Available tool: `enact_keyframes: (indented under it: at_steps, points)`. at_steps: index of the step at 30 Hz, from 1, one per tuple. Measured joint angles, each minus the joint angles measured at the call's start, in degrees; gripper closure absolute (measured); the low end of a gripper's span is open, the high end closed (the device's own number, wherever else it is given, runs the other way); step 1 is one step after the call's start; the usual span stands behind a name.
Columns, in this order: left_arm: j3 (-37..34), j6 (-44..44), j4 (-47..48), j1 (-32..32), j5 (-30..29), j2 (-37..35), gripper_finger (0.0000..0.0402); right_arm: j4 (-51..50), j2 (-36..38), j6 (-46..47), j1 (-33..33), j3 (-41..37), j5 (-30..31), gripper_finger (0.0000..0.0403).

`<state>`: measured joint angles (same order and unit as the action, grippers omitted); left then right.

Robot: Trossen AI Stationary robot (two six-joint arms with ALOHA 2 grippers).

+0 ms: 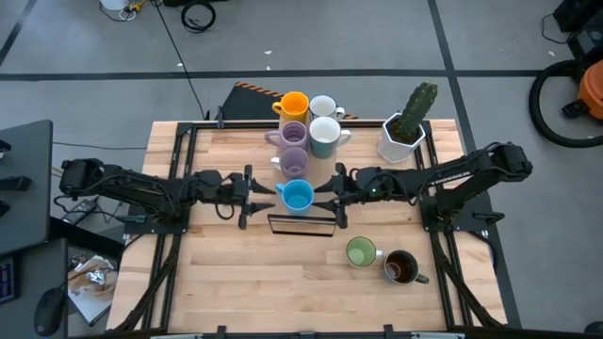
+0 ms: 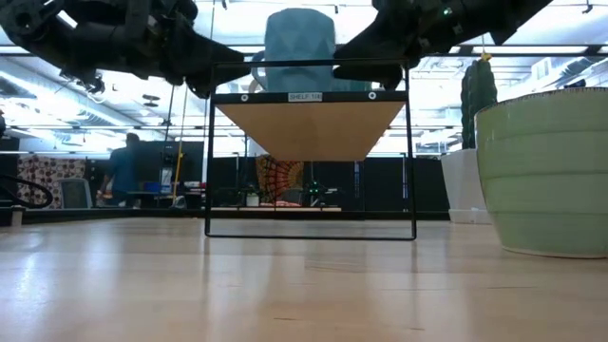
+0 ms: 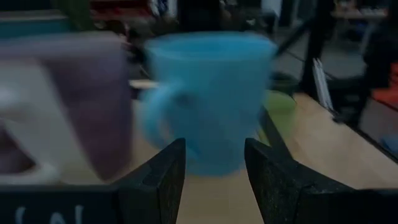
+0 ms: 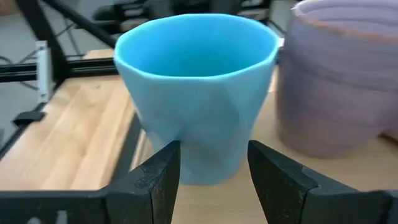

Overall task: Place coffee mugs
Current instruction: Put the light blue mug on the shelf aligned with the purple mug

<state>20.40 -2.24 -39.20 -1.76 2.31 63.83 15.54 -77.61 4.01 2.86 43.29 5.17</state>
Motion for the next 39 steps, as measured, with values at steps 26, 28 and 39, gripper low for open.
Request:
enact_keyframes:
  at_steps: [26, 28, 39]
  points:
    - [0.0, -4.5, 2.2, -2.9, -9.8, 1.3, 0.023, -10.2, 0.0, 0.5, 1.1, 4.8, 6.7, 0.0209]
    - [-0.1, -4.4, 0.6, -3.5, -10.3, 2.1, 0.023, -11.2, 0.0, -0.1, 0.7, 5.6, 8.5, 0.0209]
    - [-0.1, -2.9, -4.7, -4.6, -13.7, 4.8, 0.023, -10.5, -0.1, -1.2, 0.4, 6.2, 7.0, 0.0209]
